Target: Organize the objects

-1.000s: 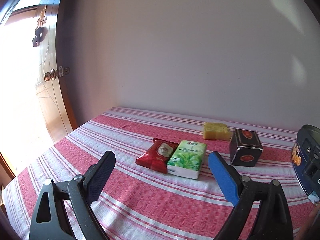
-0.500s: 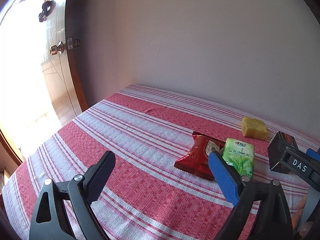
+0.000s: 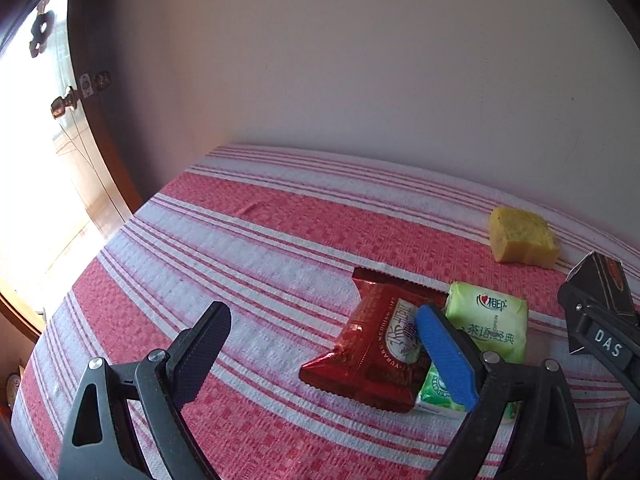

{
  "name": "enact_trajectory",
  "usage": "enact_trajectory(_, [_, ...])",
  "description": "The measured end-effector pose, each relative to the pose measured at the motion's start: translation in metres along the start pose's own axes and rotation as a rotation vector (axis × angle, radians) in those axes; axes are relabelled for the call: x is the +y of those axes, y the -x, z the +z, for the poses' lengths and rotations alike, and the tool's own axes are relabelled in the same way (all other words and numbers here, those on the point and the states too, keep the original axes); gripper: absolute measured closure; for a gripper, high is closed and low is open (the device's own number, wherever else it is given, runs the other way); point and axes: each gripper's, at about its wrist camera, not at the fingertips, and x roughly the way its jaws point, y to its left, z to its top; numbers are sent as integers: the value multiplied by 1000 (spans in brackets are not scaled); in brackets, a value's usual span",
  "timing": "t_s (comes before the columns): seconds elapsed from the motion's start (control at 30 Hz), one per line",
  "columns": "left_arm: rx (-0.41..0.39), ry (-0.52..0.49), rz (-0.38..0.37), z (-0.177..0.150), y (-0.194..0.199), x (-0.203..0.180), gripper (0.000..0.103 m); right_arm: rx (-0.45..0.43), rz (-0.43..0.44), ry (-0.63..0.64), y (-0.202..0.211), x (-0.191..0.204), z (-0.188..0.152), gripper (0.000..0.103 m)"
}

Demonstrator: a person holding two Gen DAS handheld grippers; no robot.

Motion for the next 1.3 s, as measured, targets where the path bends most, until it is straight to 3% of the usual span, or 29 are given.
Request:
enact_trajectory(0.2, [76, 46, -50, 1, -14, -2, 10, -40, 41, -48, 10, -17, -5, 45])
enact_trajectory(0.27, [104, 98, -78, 0, -20, 7, 10, -79, 39, -46, 19, -18, -7, 45])
enact_trajectory(0.33, [107, 86, -64, 1, -20, 3, 11, -124, 30, -41, 32, -20, -9, 45])
enact_trajectory(0.37, [107, 71, -55, 1, -20, 0, 18, -147, 25, -36, 37, -20, -11, 45])
enact_trajectory(0.43, [77, 52, -78, 0, -13, -4, 58, -191, 18, -23, 45, -19, -9, 45])
enact_trajectory(0.47, [72, 46, -102, 0, -11, -5, 61, -211, 17, -17, 49, -20, -8, 45])
enact_trajectory(0.57, [63, 61, -147, -2, -8, -2, 62, -268, 16, -9, 60, -22, -7, 45])
enact_trajectory(0.63, [8, 89, -165, -3, 3, 3, 62, -299, 16, -11, 67, -22, -9, 45])
enact_trajectory(0.8, [-209, 92, -84, -14, 47, 4, 62, -402, -28, 4, 85, -22, -14, 45])
enact_trajectory(0.97, [-323, 36, -35, -16, 70, 0, 62, -472, -72, 32, 102, -21, -20, 45])
enact_trajectory(1.3, [-374, -11, -2, -33, 87, -8, 61, -492, -104, 20, 121, -33, -37, 45])
